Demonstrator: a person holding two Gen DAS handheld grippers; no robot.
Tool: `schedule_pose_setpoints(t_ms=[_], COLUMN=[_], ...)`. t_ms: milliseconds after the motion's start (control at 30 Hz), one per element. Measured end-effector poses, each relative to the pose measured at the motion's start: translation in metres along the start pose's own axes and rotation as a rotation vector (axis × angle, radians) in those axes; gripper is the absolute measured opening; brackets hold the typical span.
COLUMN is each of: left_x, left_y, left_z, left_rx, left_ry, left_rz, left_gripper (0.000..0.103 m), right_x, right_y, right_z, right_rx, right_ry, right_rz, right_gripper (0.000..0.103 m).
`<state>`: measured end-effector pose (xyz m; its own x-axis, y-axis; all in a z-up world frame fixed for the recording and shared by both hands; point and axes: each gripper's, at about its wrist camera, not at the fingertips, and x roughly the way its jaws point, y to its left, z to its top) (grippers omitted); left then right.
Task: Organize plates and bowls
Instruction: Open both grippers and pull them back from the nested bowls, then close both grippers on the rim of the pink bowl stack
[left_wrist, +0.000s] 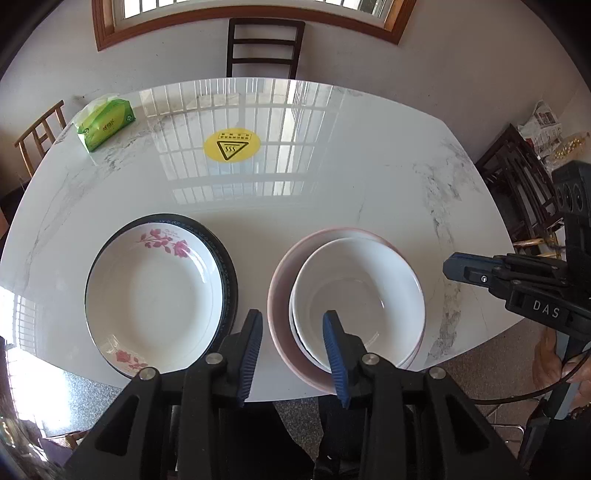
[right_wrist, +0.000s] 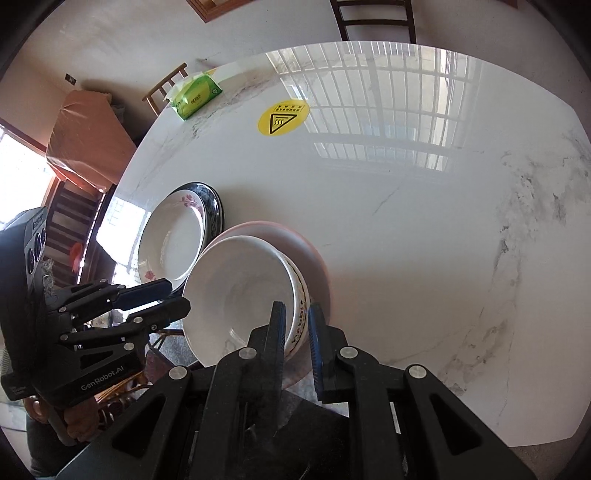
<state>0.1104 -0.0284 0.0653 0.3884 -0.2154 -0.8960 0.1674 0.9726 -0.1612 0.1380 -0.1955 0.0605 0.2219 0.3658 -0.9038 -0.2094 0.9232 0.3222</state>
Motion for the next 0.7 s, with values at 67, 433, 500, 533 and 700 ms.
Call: schedule_pose_setpoints(t_ms=[67, 433, 500, 533, 700], left_x=[-0.007, 0.036, 0.043, 0.046, 0.057], left_y=[0.010, 0.041, 0.044, 0.045, 0.050], left_z=[-0.009, -0.028, -0.027, -0.027, -0.024], left_rx=[-0.023, -0.135, -0.156, -0.166, -0.199], left_ry=[-0.054, 0.069, 0.090, 0.099, 0.132], left_rz=[0.004, -0.096, -0.132, -0.142, -0.167], left_gripper=[0.040, 0.043, 0.043, 0.043, 0.043], right_x=[-0.008, 0.020, 0.020, 0.020, 0.022], right_y=[-0.004, -0.016, -0.017, -0.018, -0.019], right_z=[-0.011, -0.059, -0.056, -0.056, -0.054], right_rx=[-0.015, 0.024, 0.034, 0.044, 0.055], right_ry=[-0.069, -0.181, -0.187, -0.190, -0.187], right_rz=[-0.015, -0.023, -0.023, -0.011, -0.016], right_gripper=[0.013, 0.015, 0.016, 0.016, 0.016])
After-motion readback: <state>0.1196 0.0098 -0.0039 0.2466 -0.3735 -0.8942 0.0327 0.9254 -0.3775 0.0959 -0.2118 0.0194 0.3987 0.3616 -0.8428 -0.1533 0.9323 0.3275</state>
